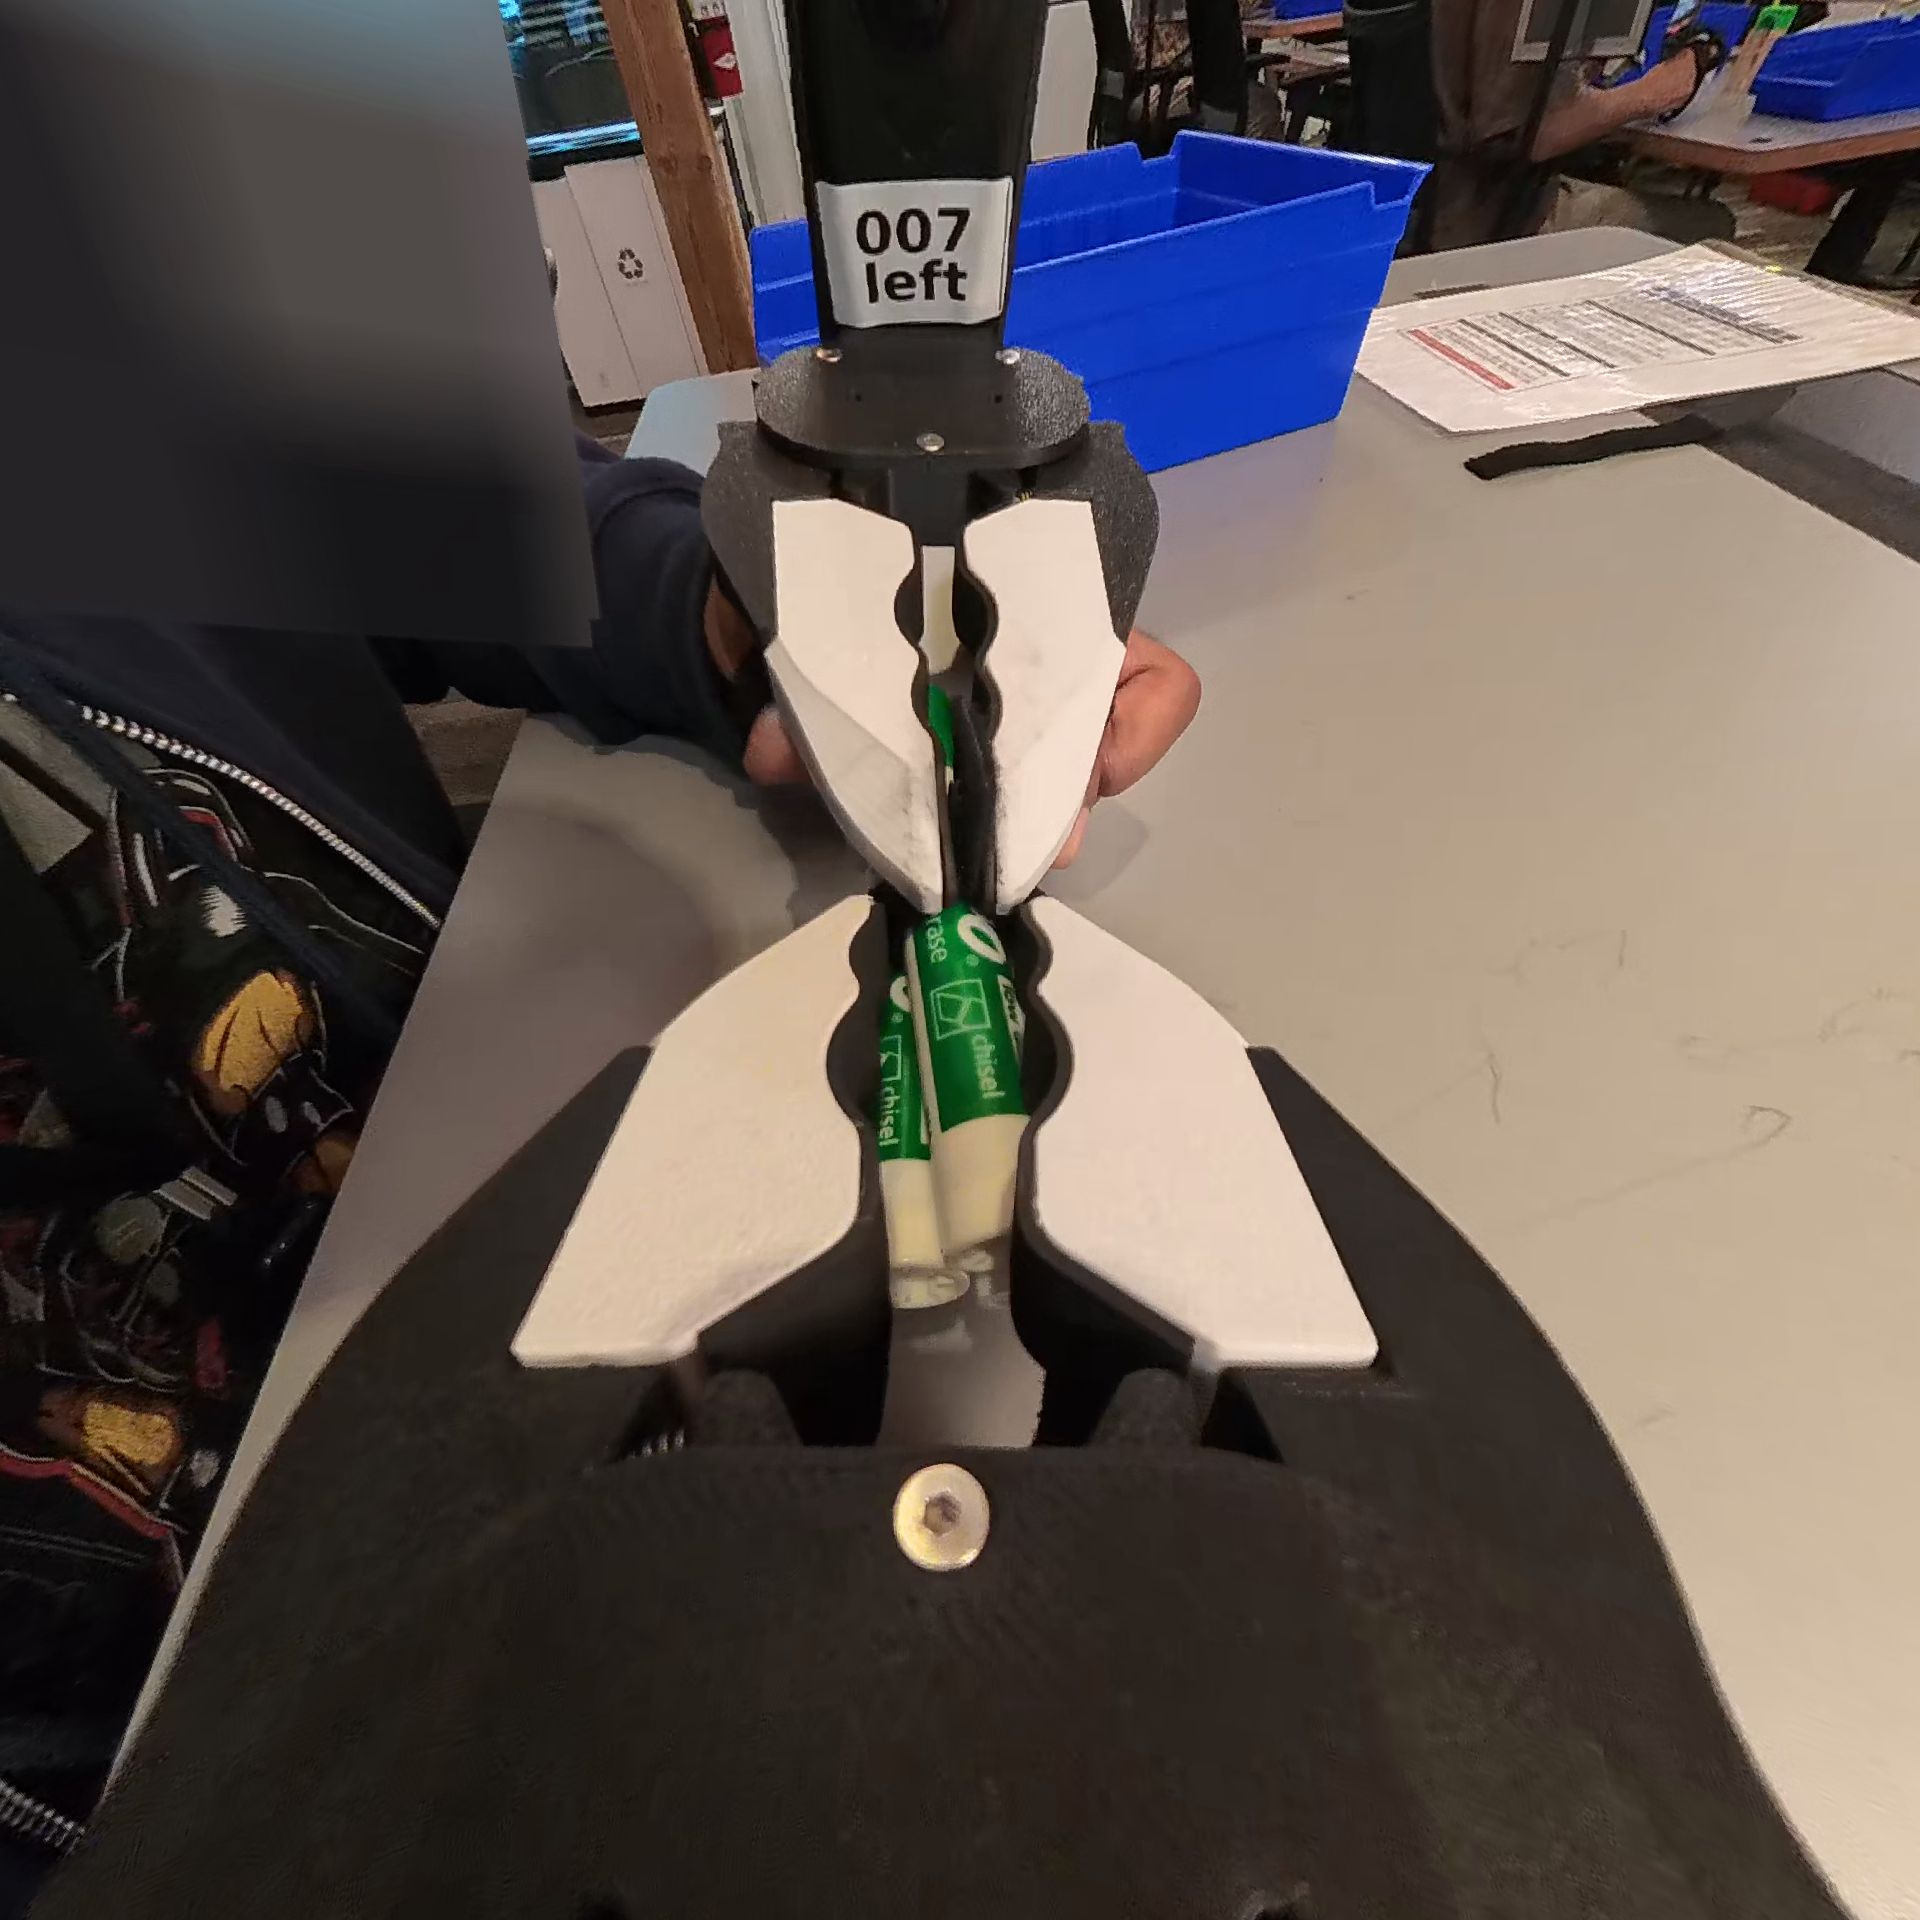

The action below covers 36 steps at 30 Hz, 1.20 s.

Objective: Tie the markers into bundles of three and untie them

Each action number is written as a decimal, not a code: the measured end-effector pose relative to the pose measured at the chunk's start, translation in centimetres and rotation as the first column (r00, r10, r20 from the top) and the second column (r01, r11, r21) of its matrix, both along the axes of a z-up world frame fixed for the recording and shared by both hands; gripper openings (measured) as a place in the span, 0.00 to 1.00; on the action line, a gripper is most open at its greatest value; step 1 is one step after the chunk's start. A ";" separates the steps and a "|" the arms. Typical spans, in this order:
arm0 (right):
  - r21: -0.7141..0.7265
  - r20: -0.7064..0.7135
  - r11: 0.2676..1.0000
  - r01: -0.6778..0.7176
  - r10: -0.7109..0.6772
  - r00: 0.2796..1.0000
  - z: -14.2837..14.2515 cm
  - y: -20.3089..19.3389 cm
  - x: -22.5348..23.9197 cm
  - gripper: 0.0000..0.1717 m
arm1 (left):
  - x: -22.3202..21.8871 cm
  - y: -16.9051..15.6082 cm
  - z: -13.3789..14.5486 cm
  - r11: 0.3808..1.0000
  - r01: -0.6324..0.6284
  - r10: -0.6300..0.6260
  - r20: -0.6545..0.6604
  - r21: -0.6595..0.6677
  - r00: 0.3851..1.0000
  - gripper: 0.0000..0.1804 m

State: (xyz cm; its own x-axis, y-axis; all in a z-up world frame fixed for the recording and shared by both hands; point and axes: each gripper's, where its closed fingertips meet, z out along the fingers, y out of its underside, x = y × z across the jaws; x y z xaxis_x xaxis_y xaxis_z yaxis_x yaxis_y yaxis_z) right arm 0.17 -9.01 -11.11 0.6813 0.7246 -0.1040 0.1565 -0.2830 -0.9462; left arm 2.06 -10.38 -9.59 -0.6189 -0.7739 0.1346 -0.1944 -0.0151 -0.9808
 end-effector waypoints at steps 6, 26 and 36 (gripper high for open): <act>-0.028 -0.011 1.000 0.003 -0.003 1.000 -0.4 0.0 0.1 0.14 | -0.2 0.0 0.3 0.997 0.030 -0.032 -0.017 -0.070 0.999 0.06; -0.034 -0.097 0.999 0.003 -0.006 0.995 -0.1 0.1 0.2 0.15 | -0.4 0.1 -0.3 0.996 0.045 -0.050 -0.073 -0.074 0.996 0.02; -0.053 -0.084 0.998 -0.023 0.018 0.996 -0.4 0.0 -0.3 0.10 | -0.3 0.0 -0.4 0.996 0.042 -0.048 -0.081 -0.077 0.996 0.01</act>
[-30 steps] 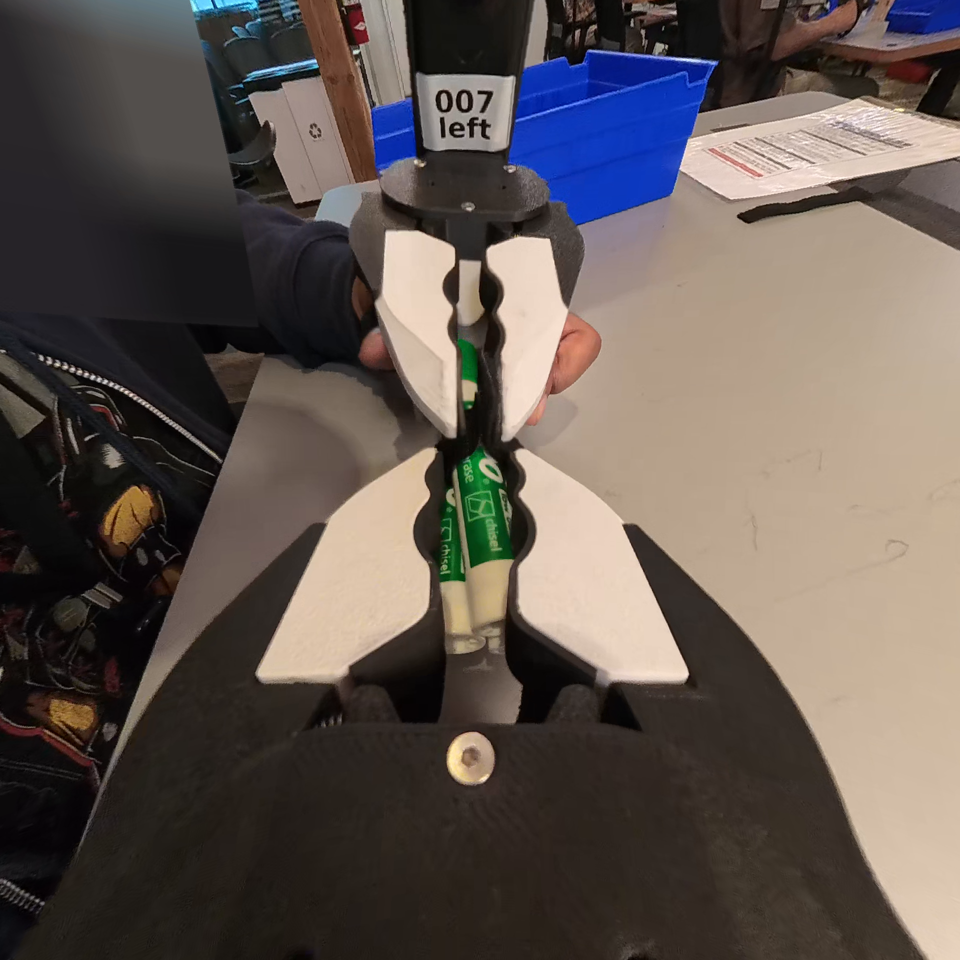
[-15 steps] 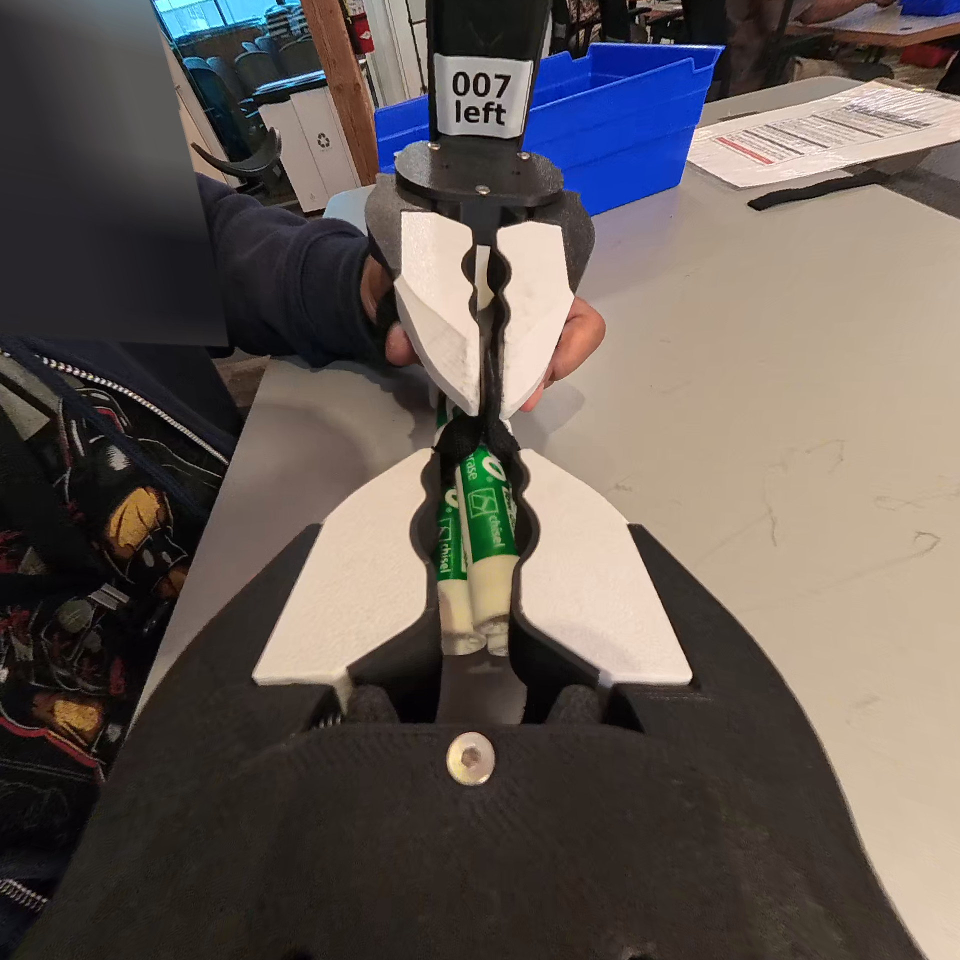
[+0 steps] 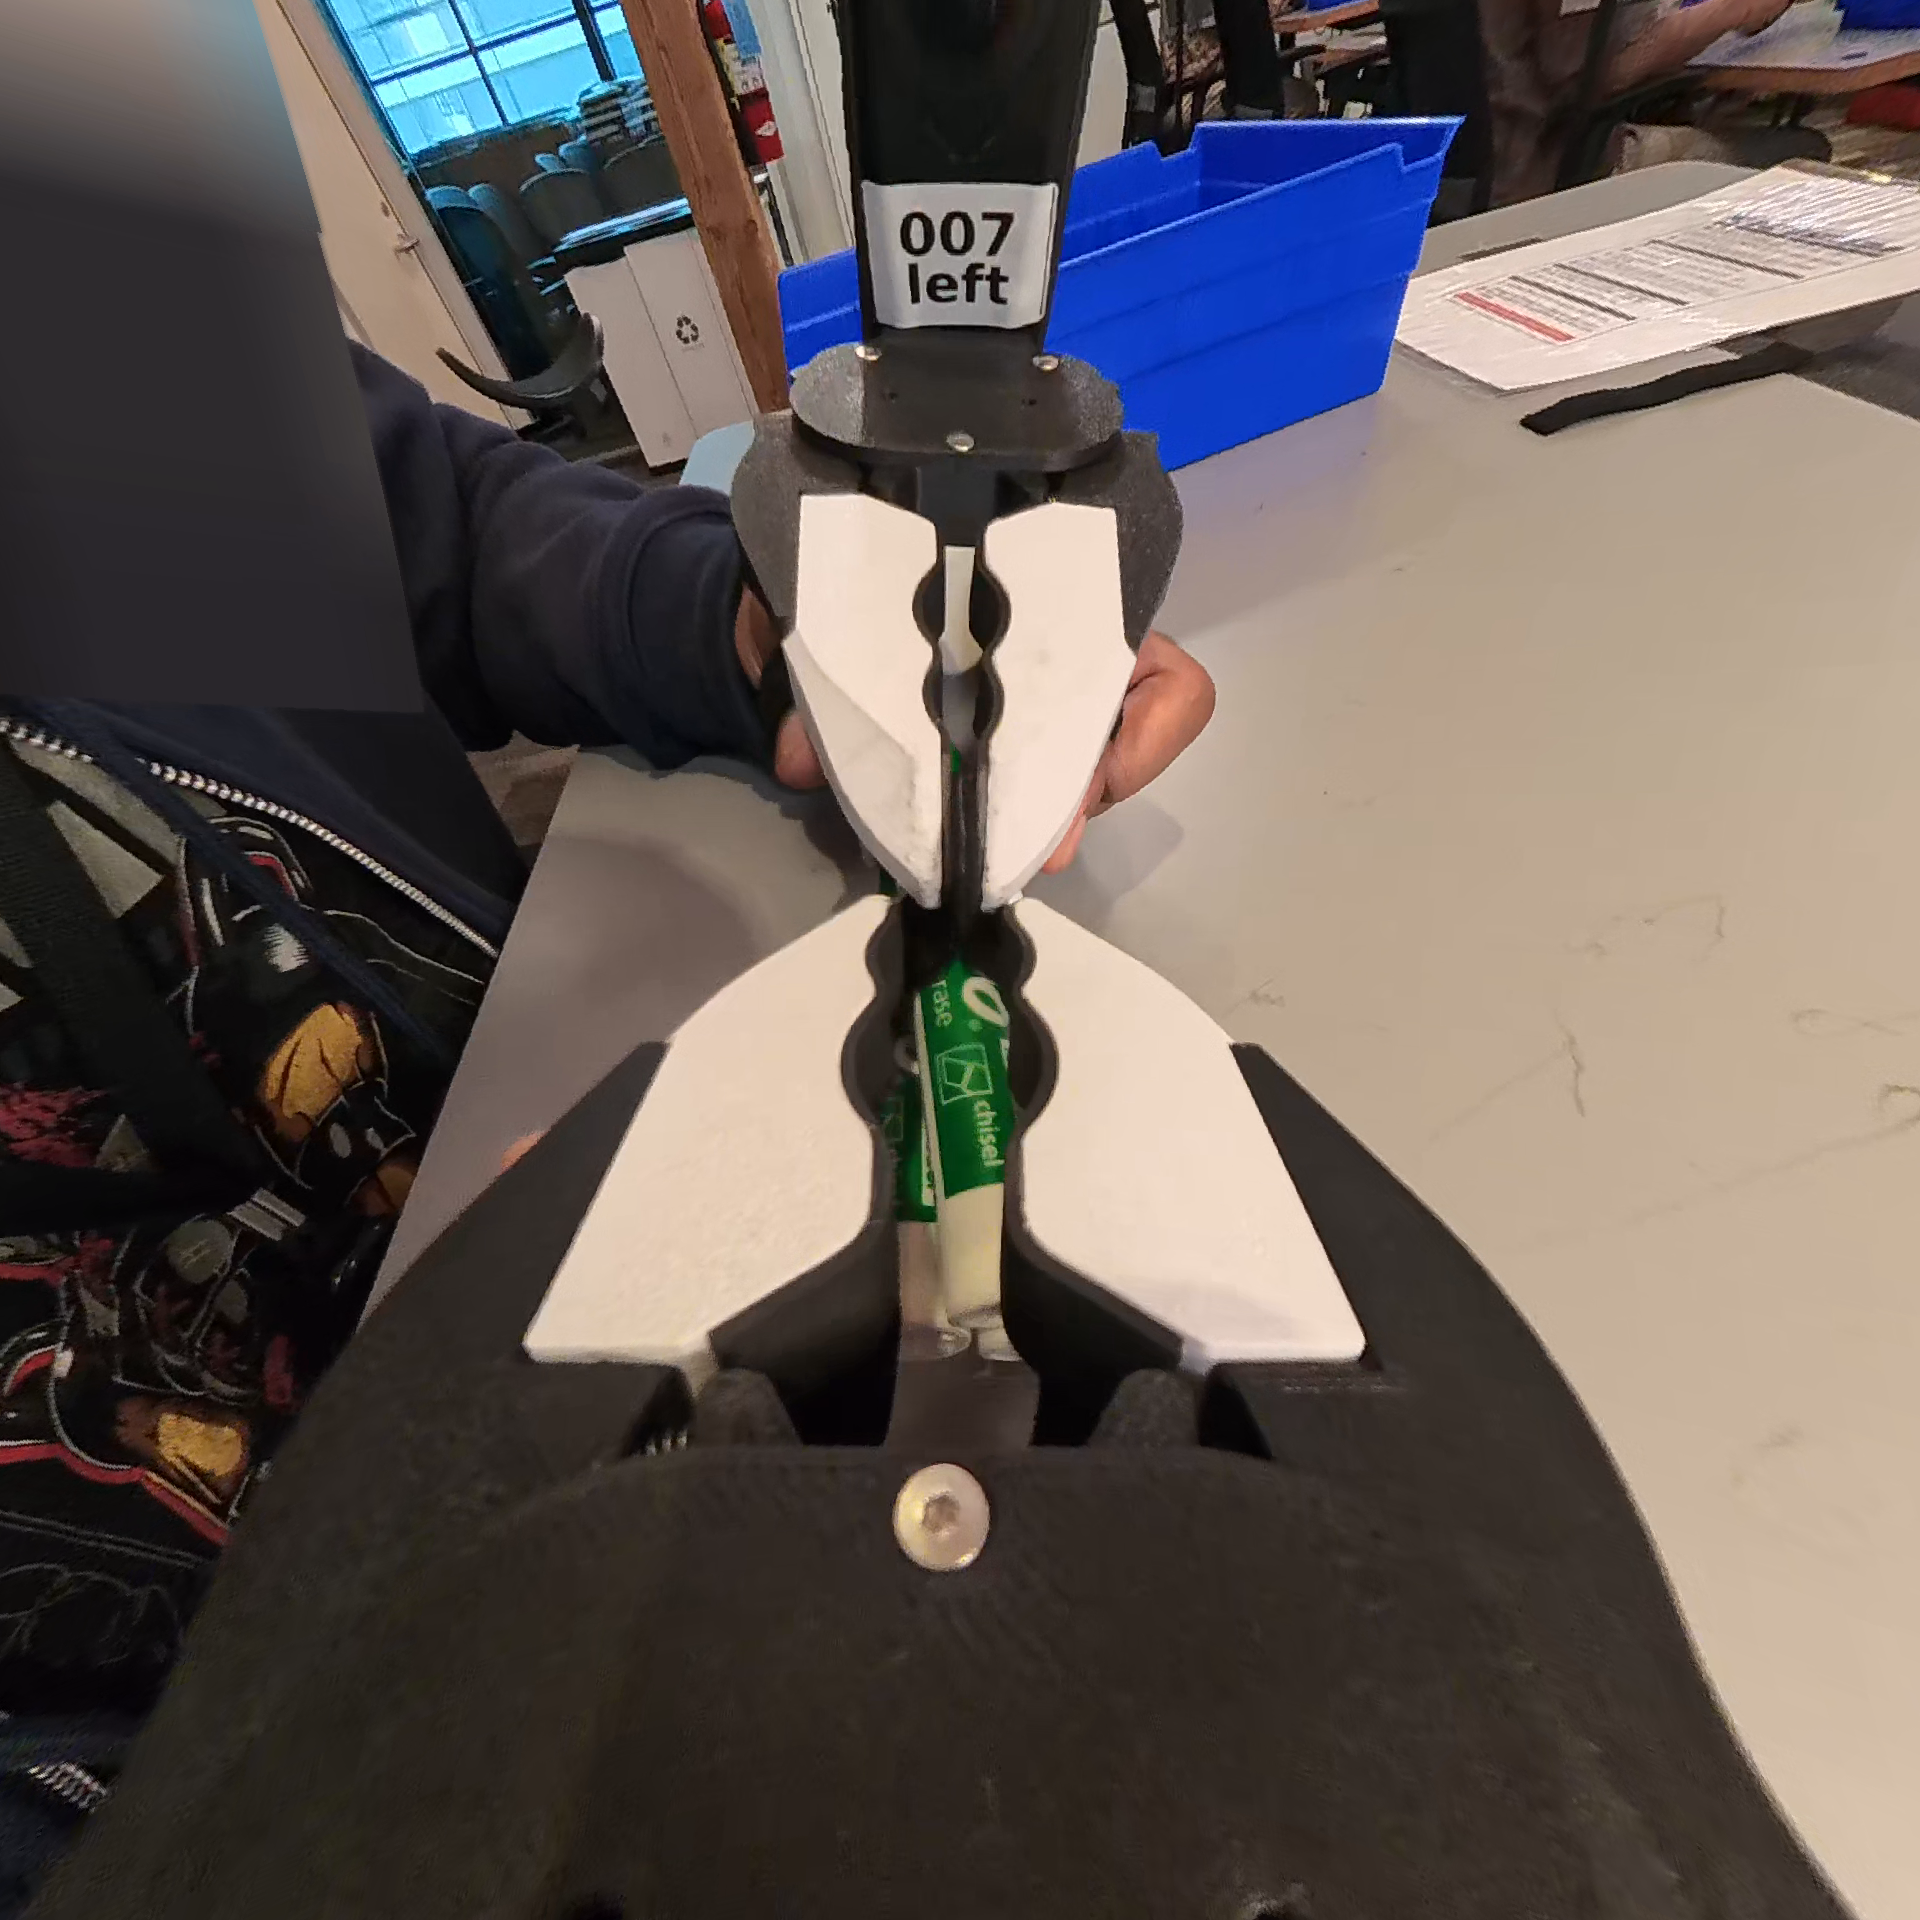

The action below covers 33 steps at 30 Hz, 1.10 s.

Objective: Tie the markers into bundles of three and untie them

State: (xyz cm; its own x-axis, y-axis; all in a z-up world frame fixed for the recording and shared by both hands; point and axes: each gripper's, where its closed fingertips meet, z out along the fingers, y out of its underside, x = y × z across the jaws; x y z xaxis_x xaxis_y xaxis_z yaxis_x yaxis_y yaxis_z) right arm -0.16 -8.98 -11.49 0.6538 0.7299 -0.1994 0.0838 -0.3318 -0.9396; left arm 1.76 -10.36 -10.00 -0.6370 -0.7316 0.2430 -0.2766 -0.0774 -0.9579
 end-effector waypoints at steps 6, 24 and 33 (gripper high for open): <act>-0.007 -0.001 1.000 0.001 -0.001 1.000 0.0 0.0 0.2 0.05 | -0.1 0.0 0.0 1.000 0.019 -0.020 -0.015 -0.024 1.000 0.02; -0.121 -0.319 0.993 0.007 -0.045 0.947 1.9 0.1 2.8 0.02 | -0.2 1.2 -0.6 0.999 0.014 -0.016 -0.081 -0.030 0.997 0.36; -0.037 -0.146 0.944 0.327 -0.329 0.933 4.9 -1.5 9.8 0.01 | 0.6 3.5 0.1 0.992 -0.114 0.112 -0.038 -0.055 0.993 0.34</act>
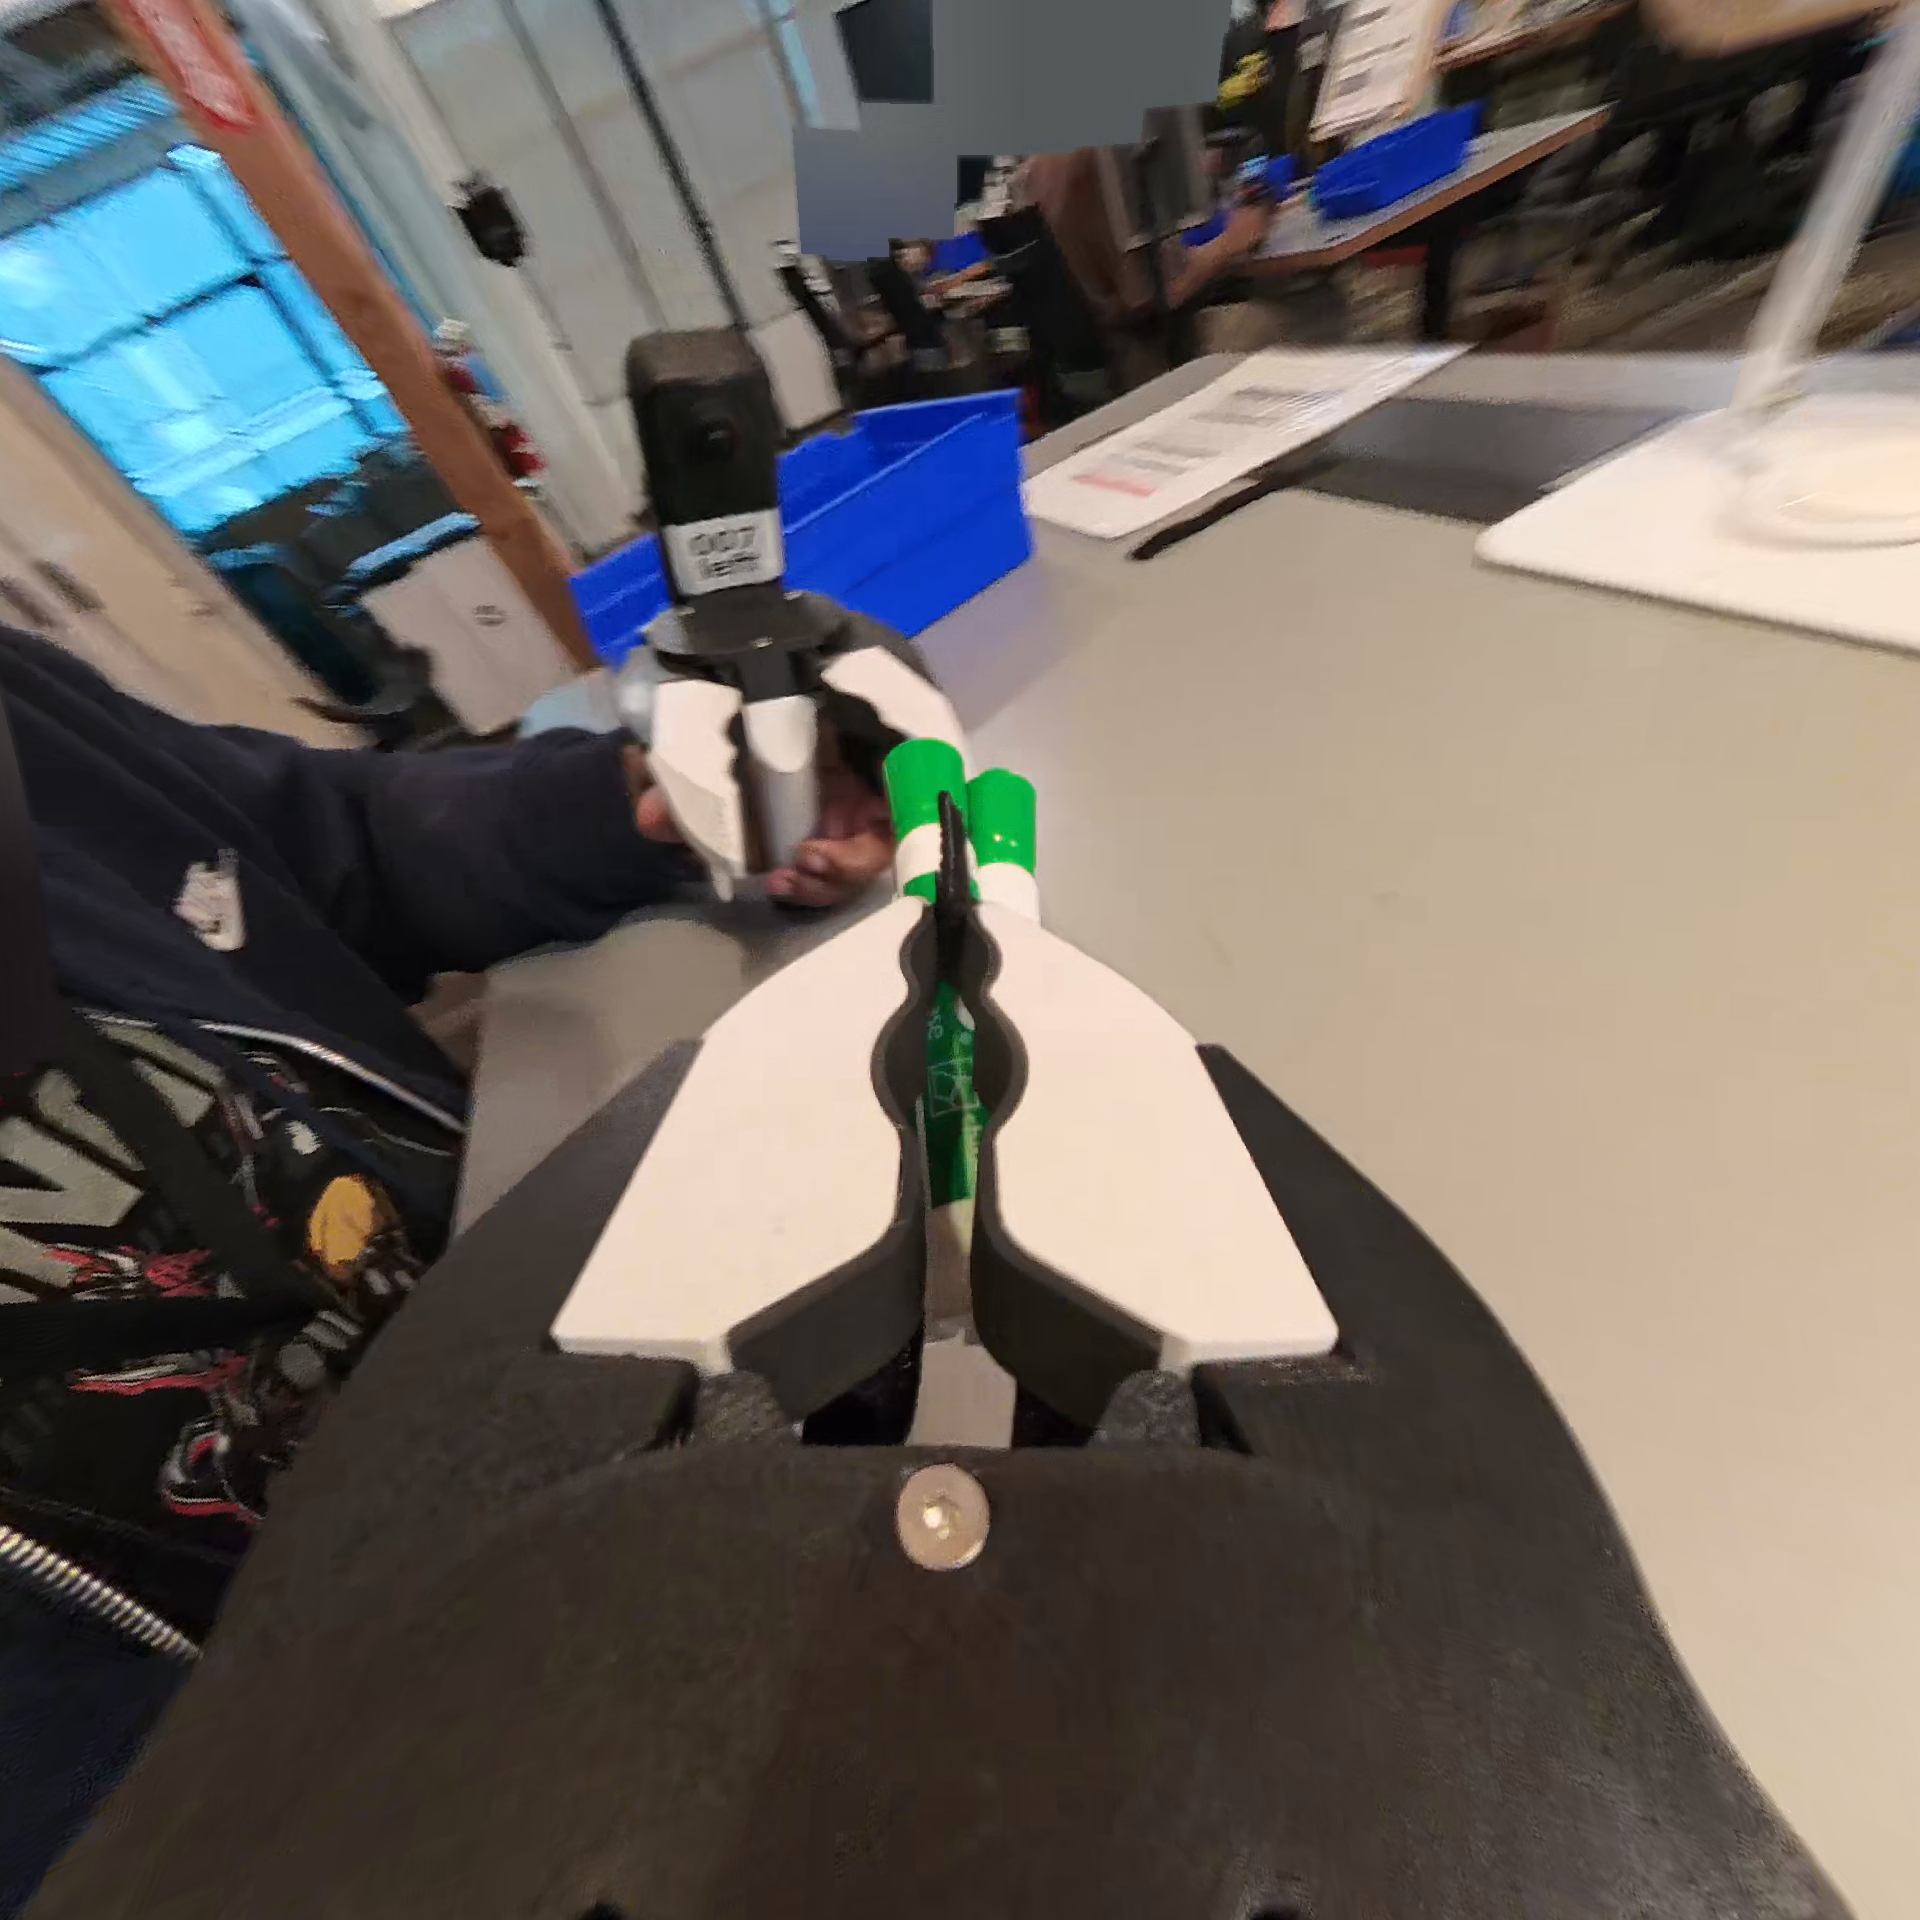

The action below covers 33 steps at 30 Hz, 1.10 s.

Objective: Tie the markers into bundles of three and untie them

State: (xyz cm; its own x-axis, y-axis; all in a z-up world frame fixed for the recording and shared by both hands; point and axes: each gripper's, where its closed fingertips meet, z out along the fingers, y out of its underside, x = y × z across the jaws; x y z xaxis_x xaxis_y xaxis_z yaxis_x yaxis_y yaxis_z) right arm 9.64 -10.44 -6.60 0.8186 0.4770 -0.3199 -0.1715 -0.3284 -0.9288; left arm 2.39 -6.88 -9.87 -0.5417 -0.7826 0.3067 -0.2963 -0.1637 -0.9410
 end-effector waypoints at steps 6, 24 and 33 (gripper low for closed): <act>0.064 0.264 0.914 0.400 -0.402 0.877 6.5 -7.3 13.2 0.02 | 0.1 0.3 0.0 1.000 -0.017 0.017 0.003 -0.016 1.000 0.32; -0.369 0.488 0.690 0.623 -0.427 0.761 -6.8 -13.6 28.6 0.02 | 0.7 0.7 -0.2 0.997 -0.071 0.071 -0.014 -0.022 0.997 0.30; -0.404 0.488 0.642 0.651 -0.451 0.747 -7.4 -14.7 29.1 0.08 | 0.1 0.1 -0.4 0.997 -0.068 0.068 -0.013 0.021 0.998 0.30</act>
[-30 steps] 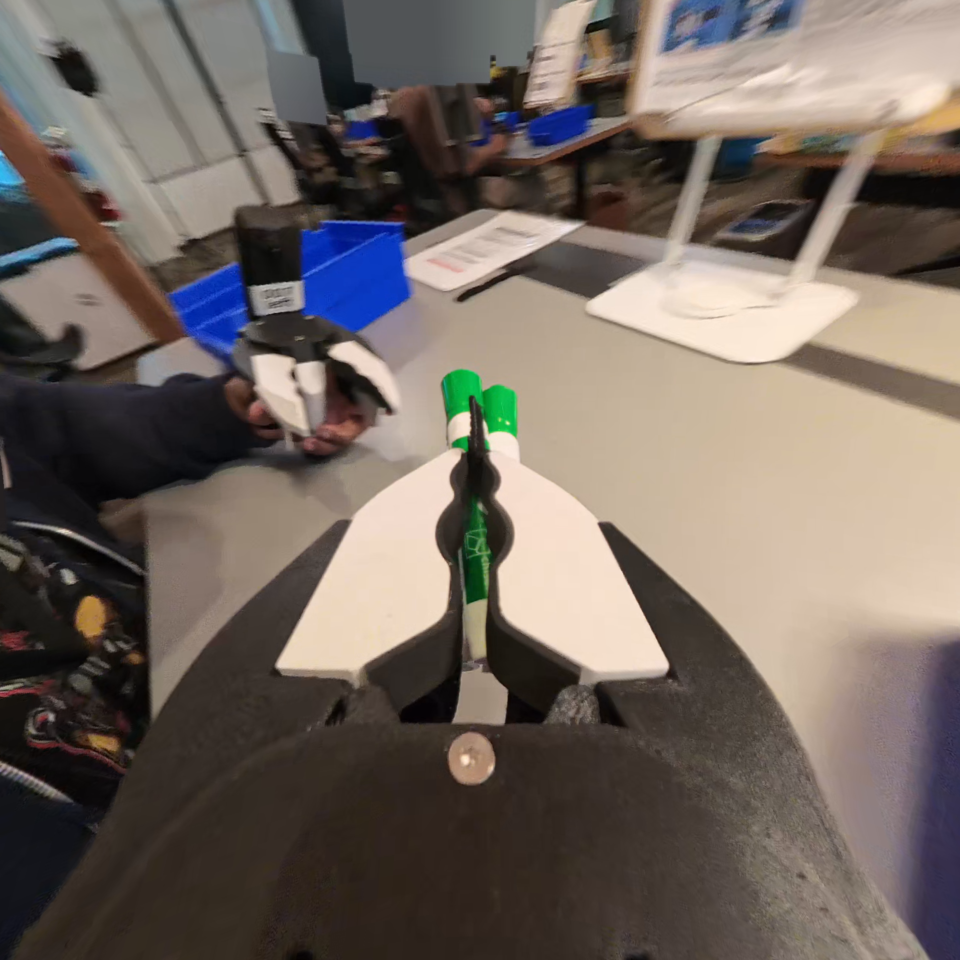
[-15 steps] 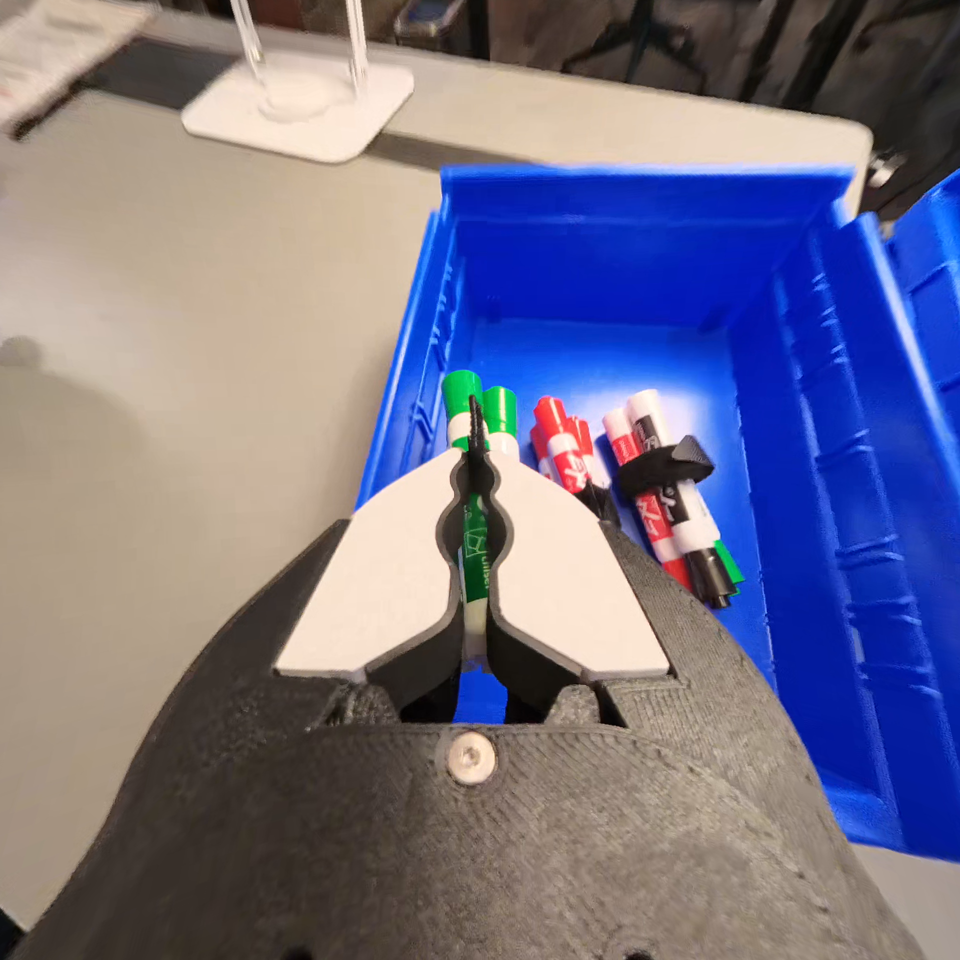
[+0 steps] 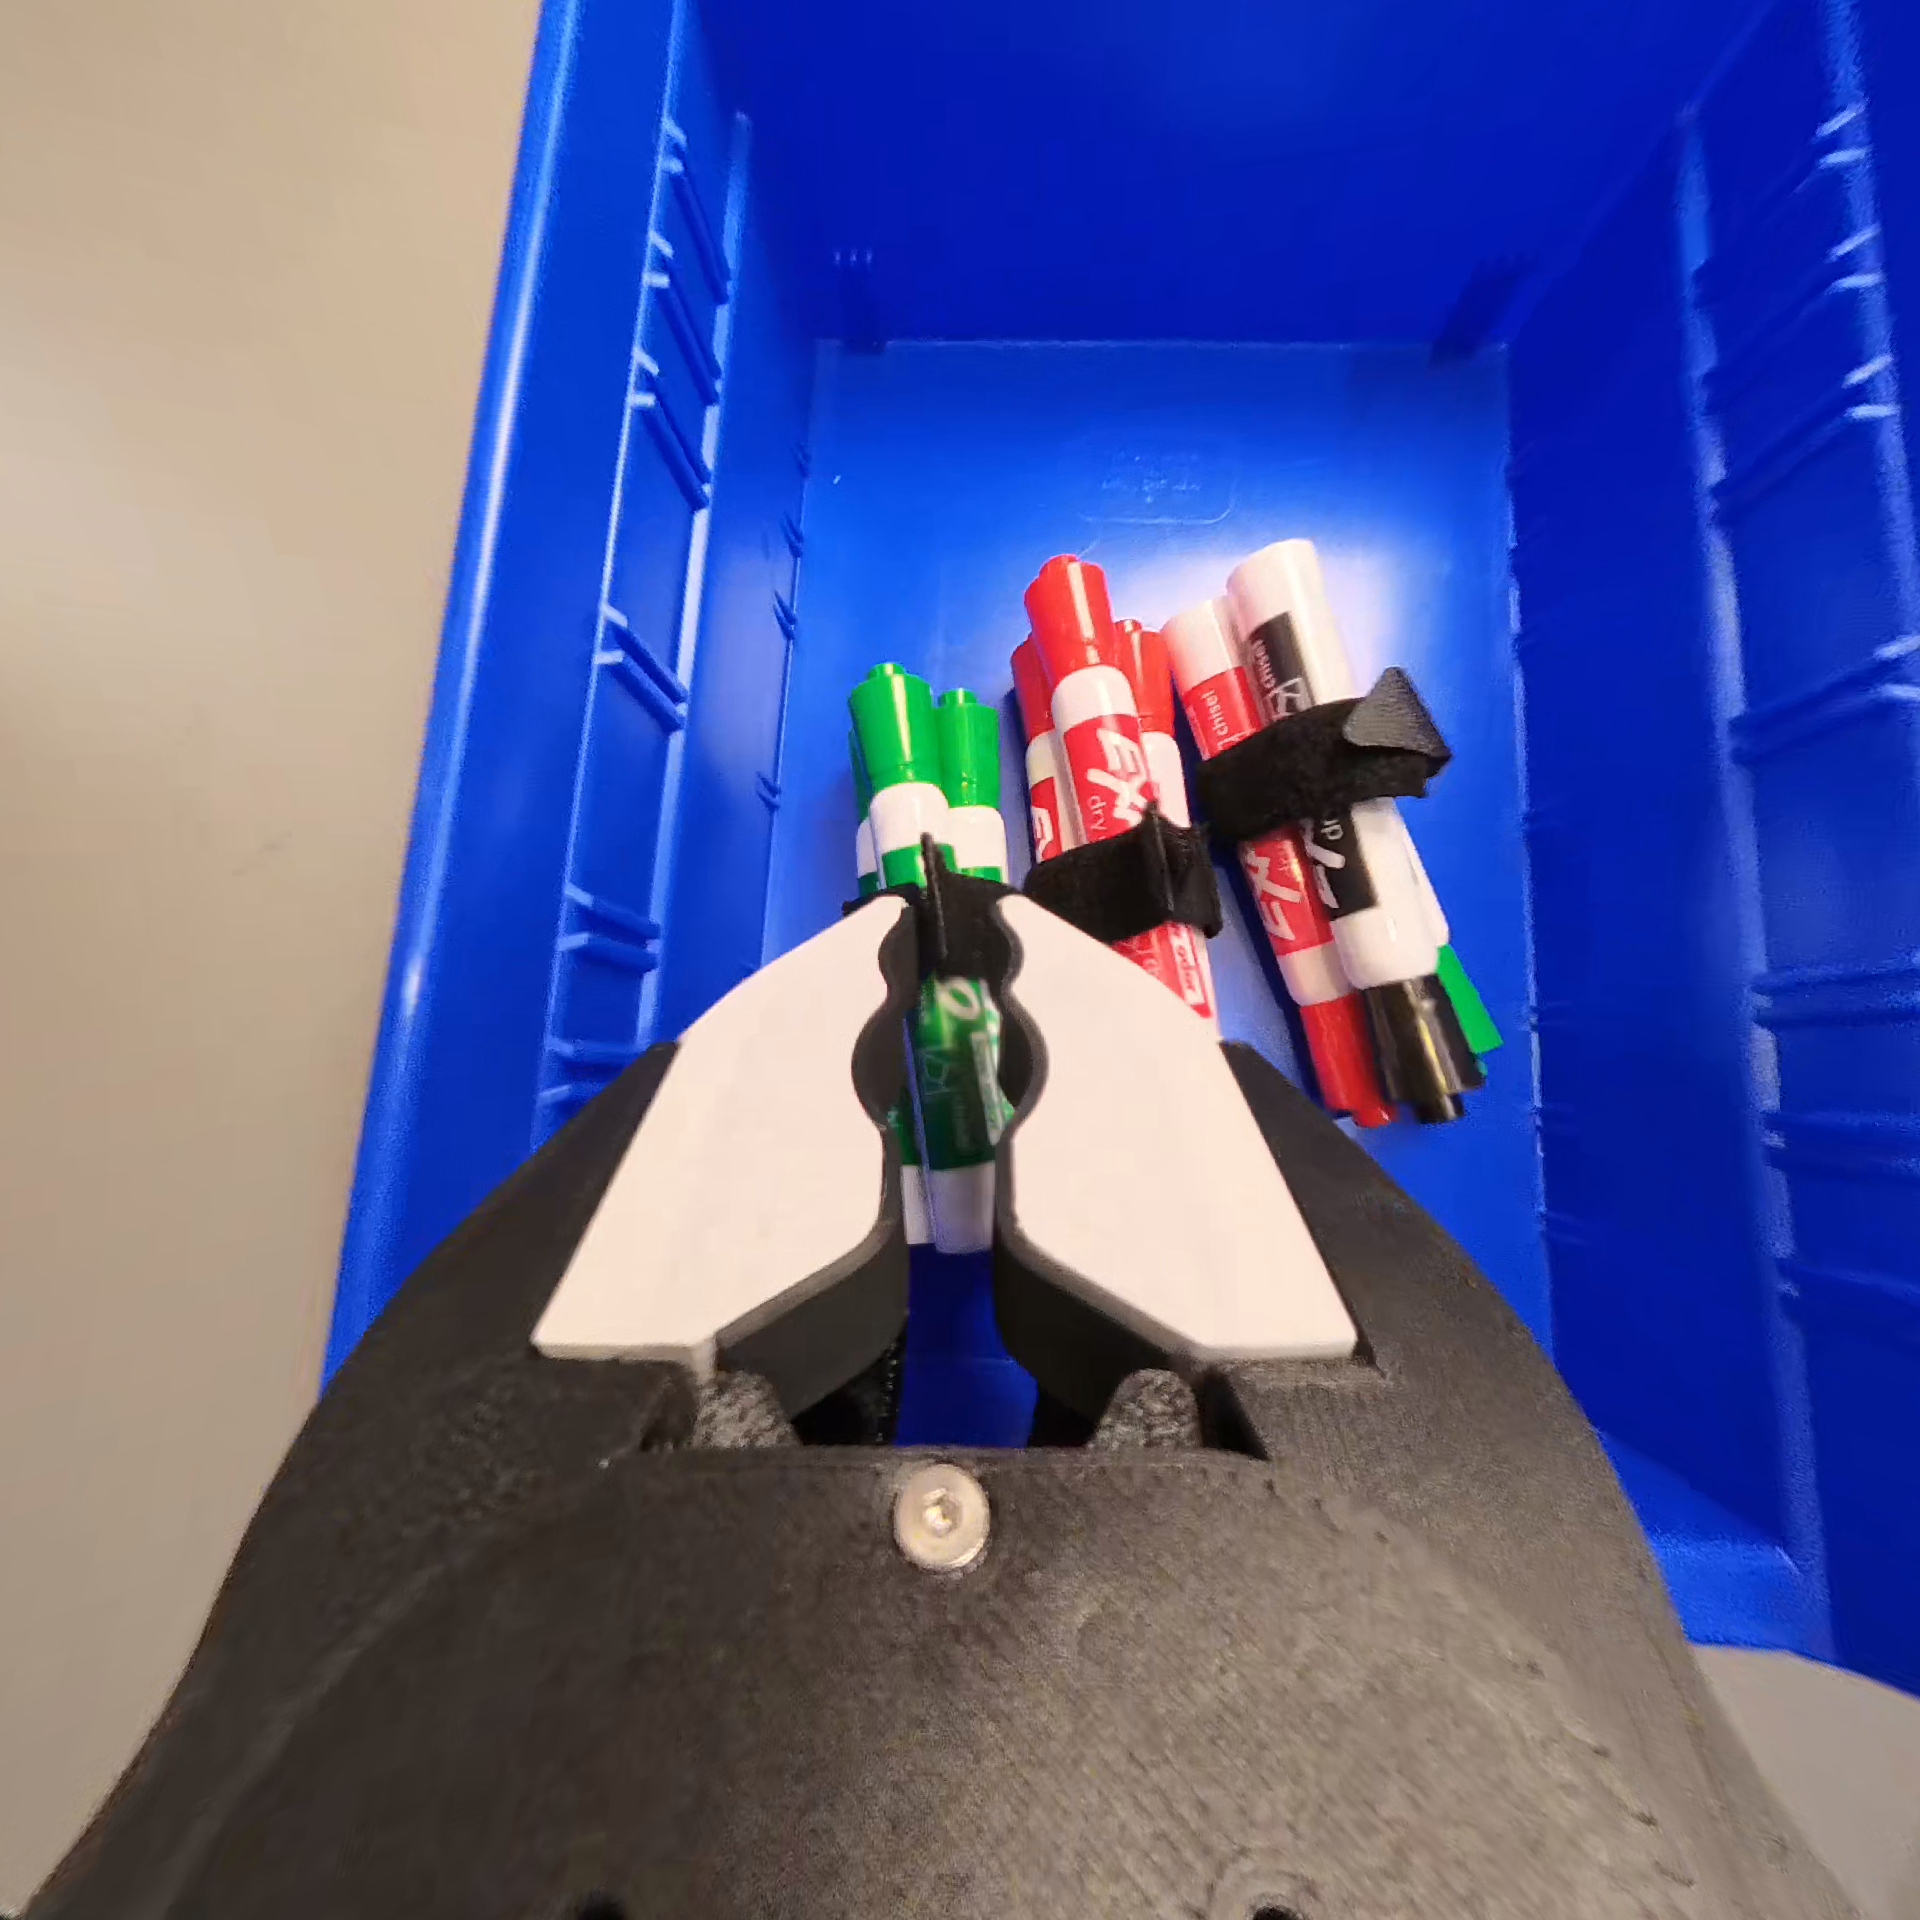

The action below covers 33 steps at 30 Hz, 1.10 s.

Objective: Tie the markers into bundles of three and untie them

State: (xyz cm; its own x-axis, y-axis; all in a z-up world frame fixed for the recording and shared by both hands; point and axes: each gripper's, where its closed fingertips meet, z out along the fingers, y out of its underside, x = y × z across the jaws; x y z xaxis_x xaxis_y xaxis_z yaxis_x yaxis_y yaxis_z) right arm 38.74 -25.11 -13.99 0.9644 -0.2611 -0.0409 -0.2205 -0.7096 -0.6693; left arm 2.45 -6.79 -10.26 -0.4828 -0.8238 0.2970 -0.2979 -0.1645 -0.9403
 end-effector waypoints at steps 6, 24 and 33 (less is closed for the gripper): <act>0.120 0.053 0.989 0.089 -0.096 0.994 3.3 -2.5 0.8 0.15 | -0.8 0.0 0.7 0.998 -0.059 0.058 0.031 0.033 0.998 0.34; 0.262 0.062 0.964 -0.047 0.031 0.998 3.0 -4.1 -9.0 0.34 | -20.8 9.7 2.7 0.218 -0.891 0.932 0.184 0.398 0.311 0.59; 0.246 0.226 0.968 -0.043 -0.014 0.974 2.3 -2.6 -7.8 0.15 | -25.6 16.1 -1.7 0.127 -0.876 0.989 0.008 0.465 0.147 0.56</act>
State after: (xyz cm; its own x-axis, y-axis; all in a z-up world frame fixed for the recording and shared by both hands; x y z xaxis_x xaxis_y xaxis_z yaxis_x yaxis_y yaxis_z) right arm 30.91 -27.69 -11.73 0.9597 -0.2566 0.1148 -0.0359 -0.5170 -0.8552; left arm -23.13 9.33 -11.96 0.7871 -0.6043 -0.1236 -0.3309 -0.2446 -0.9114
